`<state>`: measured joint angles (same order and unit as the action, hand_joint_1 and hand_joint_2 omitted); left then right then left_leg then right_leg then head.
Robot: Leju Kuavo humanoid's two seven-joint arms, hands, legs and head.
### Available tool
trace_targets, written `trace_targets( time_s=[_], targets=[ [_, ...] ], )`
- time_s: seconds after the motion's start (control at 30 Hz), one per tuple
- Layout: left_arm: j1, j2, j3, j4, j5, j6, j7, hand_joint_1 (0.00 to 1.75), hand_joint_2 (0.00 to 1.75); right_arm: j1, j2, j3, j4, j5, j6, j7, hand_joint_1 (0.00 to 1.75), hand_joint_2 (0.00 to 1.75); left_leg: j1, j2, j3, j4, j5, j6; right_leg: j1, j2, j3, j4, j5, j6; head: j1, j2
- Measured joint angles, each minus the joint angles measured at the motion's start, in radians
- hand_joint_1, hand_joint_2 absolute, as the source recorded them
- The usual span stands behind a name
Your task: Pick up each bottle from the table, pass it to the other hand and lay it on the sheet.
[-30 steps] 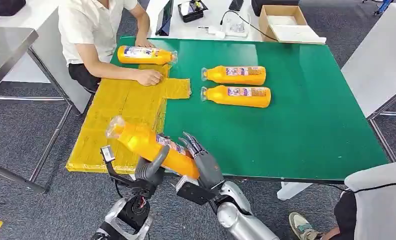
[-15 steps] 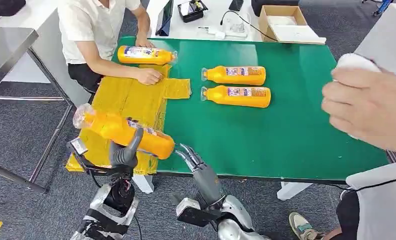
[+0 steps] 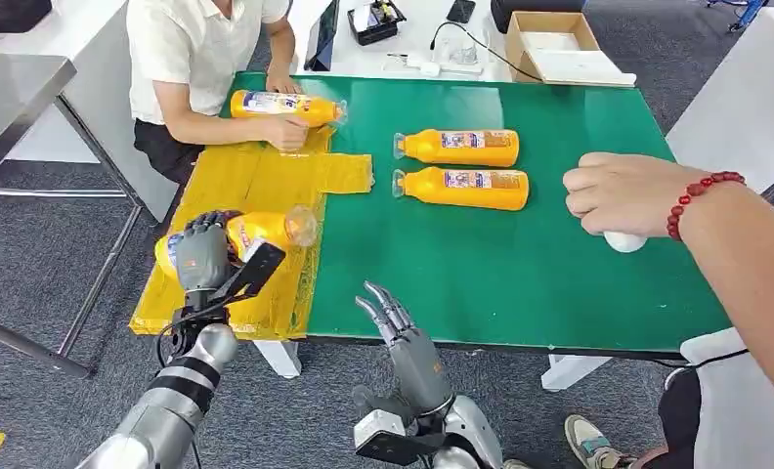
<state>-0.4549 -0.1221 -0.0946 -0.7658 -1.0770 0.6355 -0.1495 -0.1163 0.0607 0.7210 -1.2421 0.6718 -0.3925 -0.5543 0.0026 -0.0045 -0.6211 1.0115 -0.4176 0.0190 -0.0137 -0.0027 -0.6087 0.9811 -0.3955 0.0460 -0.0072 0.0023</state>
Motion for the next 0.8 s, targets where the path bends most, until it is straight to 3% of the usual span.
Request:
trace_targets(
  time_s=[0.3, 0.43, 0.47, 0.53, 0.57, 0.6, 0.63, 0.8],
  targets=[
    [-0.096, 0.026, -0.064, 0.253, -0.093, -0.053, 0.077, 1.75, 1.75, -0.004, 0.006, 0.000, 0.000, -0.018, 0.018, -0.010, 0.00, 0.00, 0.000, 0.000, -0.001, 0.000, 0.000, 0.000, 0.000, 0.000, 0.000, 0.000, 0.000, 0.000, 0.000, 0.000],
    [-0.135, 0.031, -0.093, 0.305, -0.154, -0.203, 0.144, 1.75, 1.75, -0.004, 0.007, 0.000, 0.000, -0.028, 0.026, -0.011, 0.00, 0.00, 0.000, 0.000, -0.001, 0.000, 0.000, 0.000, 0.000, 0.000, 0.000, 0.000, -0.001, 0.000, 0.000, 0.000],
    [-0.151, 0.032, -0.101, 0.318, -0.168, -0.254, 0.166, 1.47, 1.75, -0.004, 0.007, 0.000, 0.000, -0.030, 0.027, -0.012, 0.00, 0.00, 0.000, -0.001, 0.000, 0.000, 0.000, 0.000, 0.000, -0.001, 0.001, 0.000, -0.001, 0.000, 0.000, 0.000],
    [-0.181, 0.036, -0.118, 0.336, -0.182, -0.330, 0.203, 0.56, 1.75, -0.004, 0.009, -0.001, 0.000, -0.034, 0.030, -0.012, 0.00, 0.00, 0.000, -0.002, 0.001, 0.000, 0.000, 0.000, 0.000, -0.001, 0.002, 0.000, -0.001, 0.000, 0.000, 0.000],
    [-0.196, 0.037, -0.122, 0.347, -0.182, -0.369, 0.221, 0.00, 1.75, -0.004, 0.011, -0.002, 0.001, -0.035, 0.029, -0.013, 0.00, 0.00, 0.000, -0.001, 0.002, 0.000, 0.000, 0.000, 0.000, -0.001, 0.003, 0.000, -0.001, 0.000, 0.000, 0.000],
    [-0.207, 0.038, -0.123, 0.354, -0.181, -0.396, 0.228, 0.00, 1.75, -0.003, 0.012, -0.003, 0.002, -0.035, 0.027, -0.013, 0.00, 0.00, 0.000, -0.001, 0.003, 0.000, 0.000, 0.000, 0.000, -0.001, 0.004, 0.000, -0.001, 0.000, 0.000, 0.000],
    [-0.218, 0.039, -0.124, 0.361, -0.176, -0.420, 0.228, 0.00, 0.00, -0.003, 0.013, -0.004, 0.003, -0.037, 0.025, -0.015, 0.00, 0.00, 0.000, -0.001, 0.004, 0.000, 0.000, 0.000, 0.000, -0.001, 0.005, 0.000, -0.001, 0.000, 0.000, 0.000],
    [-0.239, 0.040, -0.121, 0.382, -0.088, -0.576, 0.126, 0.00, 0.00, -0.001, 0.019, -0.014, 0.018, -0.066, -0.010, -0.062, 0.00, 0.00, 0.000, -0.002, 0.006, 0.000, 0.000, 0.000, 0.000, -0.001, 0.007, 0.000, -0.001, 0.000, 0.000, 0.000]
  ],
)
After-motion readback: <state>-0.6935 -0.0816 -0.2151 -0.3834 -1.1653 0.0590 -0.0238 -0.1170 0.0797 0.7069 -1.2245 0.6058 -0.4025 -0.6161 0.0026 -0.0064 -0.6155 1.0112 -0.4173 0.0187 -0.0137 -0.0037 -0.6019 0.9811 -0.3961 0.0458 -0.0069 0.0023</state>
